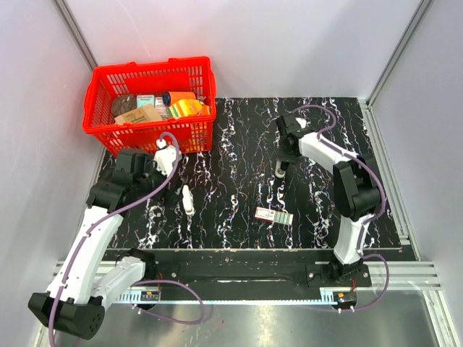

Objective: Unload the staples from the stapler

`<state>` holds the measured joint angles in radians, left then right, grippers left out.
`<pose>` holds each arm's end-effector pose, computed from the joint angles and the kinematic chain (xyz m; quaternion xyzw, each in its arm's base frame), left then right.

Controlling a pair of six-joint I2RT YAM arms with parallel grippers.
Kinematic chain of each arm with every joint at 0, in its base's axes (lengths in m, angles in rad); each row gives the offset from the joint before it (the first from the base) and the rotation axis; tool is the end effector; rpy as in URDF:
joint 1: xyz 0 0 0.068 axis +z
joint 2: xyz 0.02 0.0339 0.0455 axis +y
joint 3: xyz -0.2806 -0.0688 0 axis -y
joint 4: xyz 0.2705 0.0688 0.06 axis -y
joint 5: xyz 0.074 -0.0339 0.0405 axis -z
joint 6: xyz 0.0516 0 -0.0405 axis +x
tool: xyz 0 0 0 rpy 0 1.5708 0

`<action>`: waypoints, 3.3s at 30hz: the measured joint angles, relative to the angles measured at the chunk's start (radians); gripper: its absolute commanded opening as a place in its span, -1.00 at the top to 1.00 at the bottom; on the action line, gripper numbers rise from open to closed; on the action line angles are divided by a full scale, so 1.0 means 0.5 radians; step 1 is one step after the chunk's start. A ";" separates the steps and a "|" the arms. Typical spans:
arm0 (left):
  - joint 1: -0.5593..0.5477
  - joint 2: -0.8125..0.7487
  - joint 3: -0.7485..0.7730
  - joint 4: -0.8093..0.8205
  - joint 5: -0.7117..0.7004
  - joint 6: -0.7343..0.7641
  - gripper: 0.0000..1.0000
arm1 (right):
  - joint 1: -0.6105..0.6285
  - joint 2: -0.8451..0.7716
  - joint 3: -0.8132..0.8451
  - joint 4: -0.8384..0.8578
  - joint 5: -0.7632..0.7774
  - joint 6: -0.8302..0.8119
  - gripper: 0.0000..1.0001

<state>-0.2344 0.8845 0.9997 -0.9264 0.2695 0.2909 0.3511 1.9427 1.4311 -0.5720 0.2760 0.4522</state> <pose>0.1808 -0.0573 0.3315 0.2870 0.8758 -0.1143 0.3707 0.4228 0.1399 0.1855 0.0817 0.9583 -0.0295 0.2721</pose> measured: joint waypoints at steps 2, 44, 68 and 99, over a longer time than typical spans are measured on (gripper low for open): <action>-0.044 0.014 0.001 0.007 0.027 -0.001 -0.98 | 0.086 -0.082 -0.057 0.007 -0.092 0.077 1.00; -0.337 0.314 -0.101 0.208 0.309 0.031 -0.98 | 0.993 0.003 0.018 -0.108 -0.379 0.484 0.67; -0.337 0.083 -0.129 0.146 0.200 0.101 -0.98 | 1.117 0.262 0.410 -0.595 -0.356 0.312 0.20; -0.337 0.338 -0.146 0.455 0.360 0.053 -0.98 | 1.135 -0.418 0.128 -0.120 -0.163 0.833 1.00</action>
<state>-0.4030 1.0534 0.9264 -0.6987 0.4496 0.3176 0.9184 1.7336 1.4952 -0.6319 0.1947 0.8688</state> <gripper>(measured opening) 0.967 0.378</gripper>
